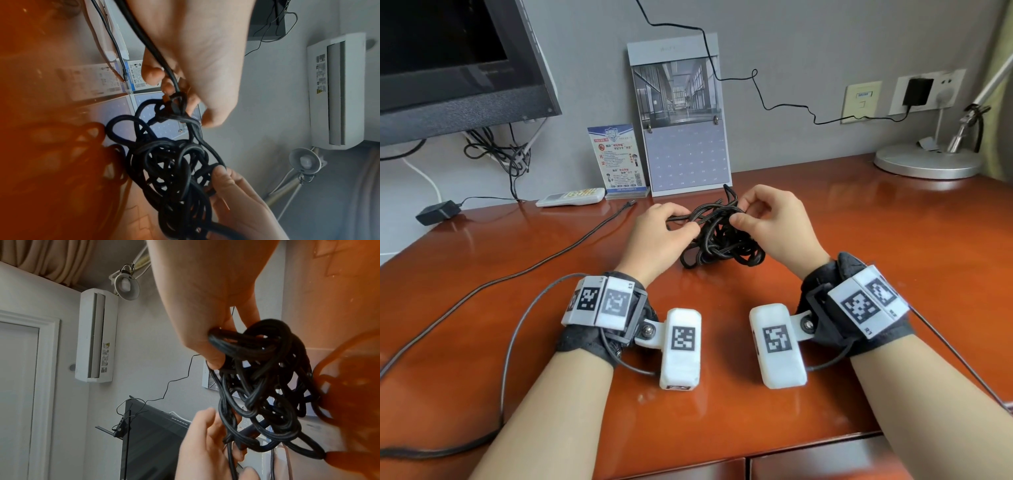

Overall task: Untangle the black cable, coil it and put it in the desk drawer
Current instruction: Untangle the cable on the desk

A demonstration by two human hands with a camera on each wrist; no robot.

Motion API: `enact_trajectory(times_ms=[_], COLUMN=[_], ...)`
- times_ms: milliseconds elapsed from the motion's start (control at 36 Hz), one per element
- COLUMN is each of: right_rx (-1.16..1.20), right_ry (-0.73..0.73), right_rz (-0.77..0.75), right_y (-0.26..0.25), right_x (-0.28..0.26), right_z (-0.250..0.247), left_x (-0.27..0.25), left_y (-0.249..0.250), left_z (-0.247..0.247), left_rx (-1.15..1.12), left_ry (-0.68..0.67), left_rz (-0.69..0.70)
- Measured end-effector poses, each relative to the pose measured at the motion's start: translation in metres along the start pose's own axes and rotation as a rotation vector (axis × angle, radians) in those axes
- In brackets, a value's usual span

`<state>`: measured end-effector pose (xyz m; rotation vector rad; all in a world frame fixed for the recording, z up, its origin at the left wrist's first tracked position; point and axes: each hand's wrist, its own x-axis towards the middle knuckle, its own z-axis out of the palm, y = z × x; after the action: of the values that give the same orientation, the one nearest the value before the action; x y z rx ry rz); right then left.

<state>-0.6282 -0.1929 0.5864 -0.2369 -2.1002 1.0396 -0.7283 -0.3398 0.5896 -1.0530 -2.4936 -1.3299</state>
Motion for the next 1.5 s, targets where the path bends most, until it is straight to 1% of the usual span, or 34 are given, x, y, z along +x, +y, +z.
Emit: enact_trajectory(times_ms=[56,83,194,250,361,472,611,694,833,944,1028,1083,1139,1222,1361,1417,1444,1500], right_rx=[-0.011,-0.015,0.004,0.044,0.140,0.147,0.117,0.118,0.135,0.143,0.153,0.165,0.135,0.049,-0.054,-0.081,-0.088,-0.151], right_ry=[0.006,0.004,-0.017,-0.030,-0.073,-0.116,-0.168,-0.183,-0.198,-0.207,-0.185,-0.157,-0.097,0.022,0.115,0.078,0.012,-0.179], right_rz=[0.006,0.013,0.081,0.148,0.237,0.234,0.232,0.257,0.258,0.258,0.263,0.276,0.248,0.196,0.159,0.156,0.167,0.206], right_y=[0.000,0.000,0.002,0.003,-0.002,-0.003,-0.006,-0.007,-0.010,-0.010,-0.009,-0.007,-0.004,0.002,-0.001,-0.006,-0.008,-0.013], right_x=[0.000,0.000,0.000,0.000,-0.001,-0.002,-0.003,-0.002,-0.003,-0.003,-0.002,0.000,0.002,0.007,0.004,0.001,0.000,-0.003], right_z=[-0.001,-0.001,0.000,0.000,-0.003,-0.006,-0.005,-0.007,-0.009,-0.009,-0.007,-0.005,-0.003,-0.003,-0.011,-0.013,-0.012,-0.010], left_x=[0.001,0.001,0.005,0.005,0.003,0.003,-0.001,-0.002,-0.001,-0.001,-0.001,-0.002,-0.004,-0.004,-0.001,0.000,0.000,0.001], left_y=[0.001,0.002,-0.004,-0.008,-0.006,-0.002,0.007,0.010,0.010,0.011,0.013,0.014,0.013,0.012,0.004,0.002,0.000,-0.001], left_z=[0.000,0.000,-0.004,-0.006,-0.010,-0.016,-0.020,-0.022,-0.025,-0.024,-0.024,-0.022,-0.020,-0.016,-0.014,-0.013,-0.013,-0.012], left_rx=[-0.054,-0.079,-0.071,-0.035,0.042,0.085,0.103,0.129,0.154,0.187,0.222,0.250,0.259,0.213,0.114,0.093,0.083,0.069], left_ry=[-0.016,0.001,0.140,0.166,0.139,0.150,0.129,0.088,-0.011,-0.075,-0.083,-0.062,-0.016,0.021,0.112,0.129,0.136,0.141], left_rz=[-0.022,-0.022,-0.031,-0.024,0.049,0.133,0.254,0.324,0.340,0.297,0.263,0.211,0.152,0.076,-0.047,-0.093,-0.110,-0.132])
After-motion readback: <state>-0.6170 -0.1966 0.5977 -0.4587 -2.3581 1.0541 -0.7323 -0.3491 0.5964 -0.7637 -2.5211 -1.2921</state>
